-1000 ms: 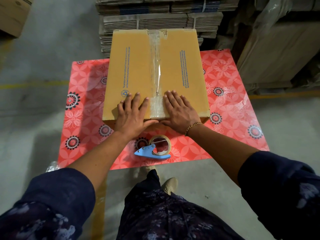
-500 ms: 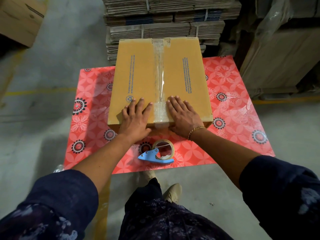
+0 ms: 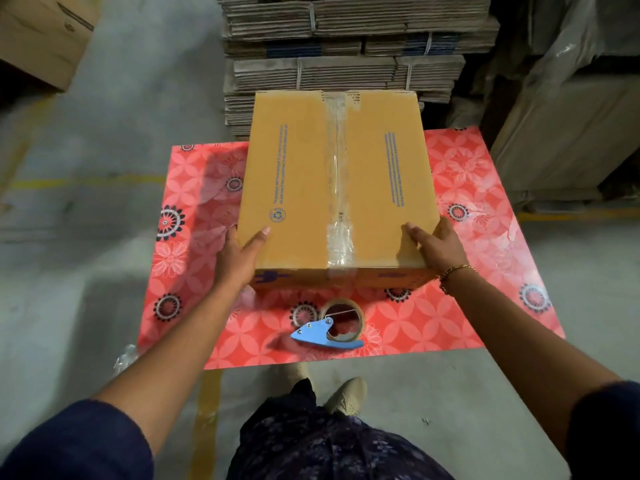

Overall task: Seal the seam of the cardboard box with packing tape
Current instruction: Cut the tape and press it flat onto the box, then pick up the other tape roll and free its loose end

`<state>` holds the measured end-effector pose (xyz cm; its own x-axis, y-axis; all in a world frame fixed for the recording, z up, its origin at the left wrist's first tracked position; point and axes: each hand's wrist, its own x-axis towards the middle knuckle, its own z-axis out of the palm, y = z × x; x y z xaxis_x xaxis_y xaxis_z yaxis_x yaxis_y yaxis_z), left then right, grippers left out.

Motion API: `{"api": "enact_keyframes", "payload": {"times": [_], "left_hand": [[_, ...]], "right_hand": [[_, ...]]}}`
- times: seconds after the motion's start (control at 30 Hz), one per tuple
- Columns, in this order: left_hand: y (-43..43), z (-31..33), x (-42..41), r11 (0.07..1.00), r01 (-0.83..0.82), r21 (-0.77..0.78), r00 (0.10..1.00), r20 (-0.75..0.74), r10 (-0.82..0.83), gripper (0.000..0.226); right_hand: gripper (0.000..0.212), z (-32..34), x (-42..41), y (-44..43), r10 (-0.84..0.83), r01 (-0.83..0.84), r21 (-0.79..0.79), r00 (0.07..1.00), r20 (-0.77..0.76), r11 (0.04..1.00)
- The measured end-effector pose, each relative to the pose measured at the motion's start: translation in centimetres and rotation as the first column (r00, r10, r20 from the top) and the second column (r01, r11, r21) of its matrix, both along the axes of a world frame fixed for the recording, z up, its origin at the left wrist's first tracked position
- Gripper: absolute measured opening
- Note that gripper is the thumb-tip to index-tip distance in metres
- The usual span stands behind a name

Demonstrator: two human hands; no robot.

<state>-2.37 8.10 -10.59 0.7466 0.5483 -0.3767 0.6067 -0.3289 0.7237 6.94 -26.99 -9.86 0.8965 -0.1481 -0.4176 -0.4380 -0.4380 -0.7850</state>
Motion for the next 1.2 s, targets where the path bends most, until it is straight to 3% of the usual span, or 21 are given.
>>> {"api": "enact_keyframes", "payload": {"times": [0.1,0.3,0.47,0.6,0.7,0.8,0.9,1.0,1.07,1.13,1.2], "left_hand": [[0.8,-0.2,-0.2,0.997,-0.077,0.024,0.996,0.053,0.076,0.084],[6.1,0.8,-0.7,0.985,-0.168,0.038,0.982,0.089,0.164,0.074],[10.4,0.3,-0.5,0.986,-0.161,0.051,0.986,0.062,0.157,0.090],[10.6,-0.3,-0.6,0.990,-0.075,0.118,0.996,0.048,0.070,0.076],[10.3,-0.4,-0.6,0.979,-0.061,0.195,0.996,0.076,0.047,0.073],[8.5,0.5,-1.1,0.869,-0.022,0.495,0.974,0.207,-0.093,0.071],[4.0,1.4,-2.0,0.744,0.090,0.662,0.852,0.335,-0.402,0.051],[-1.4,1.1,-3.4,0.714,0.446,0.540,0.662,0.338,-0.669,0.026],[-4.2,-0.5,-4.4,0.639,0.675,0.371,0.611,0.206,-0.765,0.027],[-6.1,-2.6,-5.1,0.627,0.744,0.231,0.644,0.000,-0.765,0.036],[-7.0,-4.4,-5.6,0.731,0.680,0.054,0.725,-0.199,-0.659,0.048]], "right_hand": [[0.067,0.0,0.1,1.5,-0.007,0.008,-0.004,0.998,0.059,1.000],[0.081,1.4,1.2,7.8,0.085,-0.085,0.005,0.993,0.083,0.996],[0.087,0.7,2.0,11.4,0.120,-0.123,0.056,0.991,0.053,0.991],[0.094,0.1,2.1,11.3,0.134,-0.134,0.045,0.991,0.011,0.990],[0.073,0.8,1.5,10.8,0.135,-0.133,0.079,0.991,-0.022,0.988],[0.048,0.7,-0.5,9.6,0.089,-0.080,0.148,0.995,-0.053,0.986],[0.041,0.4,-3.6,7.8,0.008,0.020,0.188,0.989,-0.149,0.982],[0.051,-1.0,-6.6,6.3,-0.030,0.078,0.203,0.973,-0.227,0.976],[0.048,-2.2,-8.6,5.5,-0.001,0.051,0.168,0.959,-0.282,0.985],[0.041,-3.8,-10.6,5.0,0.048,-0.016,0.089,0.930,-0.365,0.996],[0.041,-5.2,-12.7,4.8,0.097,-0.104,0.012,0.881,-0.464,0.995]]}}
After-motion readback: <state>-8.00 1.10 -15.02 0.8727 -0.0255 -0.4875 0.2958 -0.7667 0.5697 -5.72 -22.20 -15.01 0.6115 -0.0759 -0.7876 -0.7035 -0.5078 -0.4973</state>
